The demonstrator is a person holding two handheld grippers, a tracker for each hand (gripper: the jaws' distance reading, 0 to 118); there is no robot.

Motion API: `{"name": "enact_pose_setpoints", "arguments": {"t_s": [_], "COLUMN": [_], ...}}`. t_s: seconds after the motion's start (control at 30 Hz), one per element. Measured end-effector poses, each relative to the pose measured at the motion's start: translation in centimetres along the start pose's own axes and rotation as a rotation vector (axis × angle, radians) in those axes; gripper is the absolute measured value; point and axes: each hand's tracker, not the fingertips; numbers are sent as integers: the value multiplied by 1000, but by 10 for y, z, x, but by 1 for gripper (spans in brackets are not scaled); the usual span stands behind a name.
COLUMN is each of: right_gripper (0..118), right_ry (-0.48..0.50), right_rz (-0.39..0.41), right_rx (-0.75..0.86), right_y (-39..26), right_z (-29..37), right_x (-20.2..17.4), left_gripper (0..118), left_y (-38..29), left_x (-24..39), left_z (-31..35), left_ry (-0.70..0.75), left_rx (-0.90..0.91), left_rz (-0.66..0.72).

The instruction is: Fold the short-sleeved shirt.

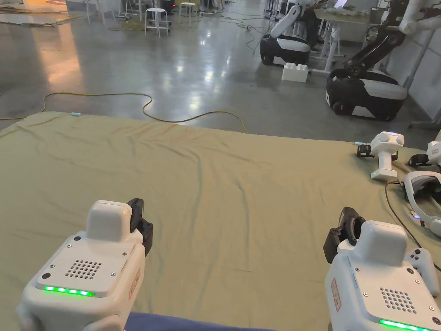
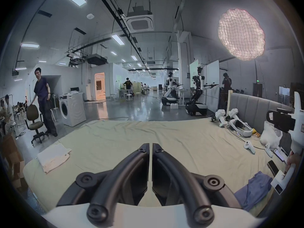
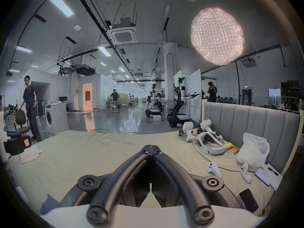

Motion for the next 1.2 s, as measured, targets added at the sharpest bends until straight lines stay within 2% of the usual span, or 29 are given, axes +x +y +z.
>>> {"name": "enact_pose_setpoints", "arguments": {"t_s": [0.07,0.23,0.3,0.37,0.5,0.6,0.67,0.7,0.73,0.77,0.8,0.83,1.0,1.13,1.2], "right_gripper": [0,0,0,0,0,0,0,0,0,0,0,0,0,0,0], "right_ry": [-10,8,18,40,81,101,113,120,127,132,134,136,139,134,133], "right_rz": [37,60,66,71,77,71,80,80,74,70,69,69,74,80,78], "right_rx": [17,28,25,5,-44,-96,-130,-148,-167,-186,-195,-210,-256,-279,-288], "right_y": [2,4,5,4,-5,-14,-22,-24,-28,-33,-35,-38,-48,-52,-53], "right_z": [1,2,1,0,-4,-7,-7,-8,-9,-10,-10,-10,-9,-8,-7], "right_x": [-5,-11,-11,-12,-13,-15,-17,-18,-19,-21,-21,-23,-24,-22,-21], "left_gripper": [1,1,1,1,1,1,1,7,18,37,63,68,68,68,67], "left_y": [0,-13,-24,-42,-83,-116,-135,-143,-151,-161,-168,-178,-215,-238,-245], "left_x": [-4,-25,-43,-69,-118,-156,-179,-188,-198,-207,-211,-216,-222,-233,-232], "left_z": [0,0,0,-5,-5,-4,0,-1,-4,-7,-9,-14,-40,-54,-60], "left_ry": [-14,4,3,-60,-131,-169,-198,-212,-235,-274,-303,-333,-435,-564,-628], "left_rx": [3,-71,-151,-312,-511,-714,-764,-795,-822,-840,-862,-882,-959,-958,-984], "left_rz": [21,74,106,155,219,296,385,430,490,565,605,652,770,1054,1082]}}
